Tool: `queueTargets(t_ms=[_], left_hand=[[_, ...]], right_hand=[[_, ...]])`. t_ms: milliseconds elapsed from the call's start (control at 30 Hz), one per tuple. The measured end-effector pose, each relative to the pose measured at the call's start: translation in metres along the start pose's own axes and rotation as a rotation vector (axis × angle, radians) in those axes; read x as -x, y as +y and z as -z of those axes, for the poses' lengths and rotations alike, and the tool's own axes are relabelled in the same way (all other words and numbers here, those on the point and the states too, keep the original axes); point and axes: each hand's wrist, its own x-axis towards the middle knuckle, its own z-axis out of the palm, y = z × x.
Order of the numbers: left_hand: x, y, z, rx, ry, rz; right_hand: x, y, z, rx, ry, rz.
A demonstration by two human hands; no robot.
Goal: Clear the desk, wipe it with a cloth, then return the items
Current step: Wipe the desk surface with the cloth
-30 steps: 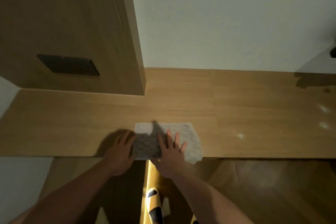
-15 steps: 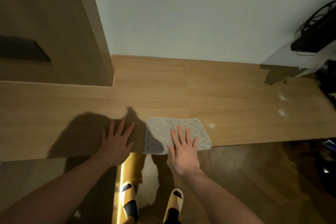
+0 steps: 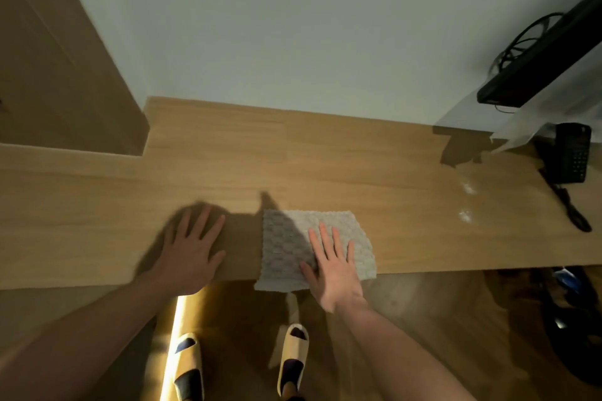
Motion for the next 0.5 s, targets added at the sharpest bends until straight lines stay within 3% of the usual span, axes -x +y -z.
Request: queueTargets(t_ms=[267, 367, 500], left_hand=[[-0.023, 0.113, -0.011, 0.075, -0.059, 0.058], [-0.026, 0.142, -0.016, 0.042, -0.129, 0.111], [-0.028, 0.146, -0.018, 0.061, -0.169, 0.138]], right_hand=[[-0.003, 0.155, 0.023, -0.087, 0.105, -0.252], [-0.010, 0.150, 0.024, -0.087, 0.050, -0.243], [-0.019, 0.082, 0.024, -0.055, 0.025, 0.052]])
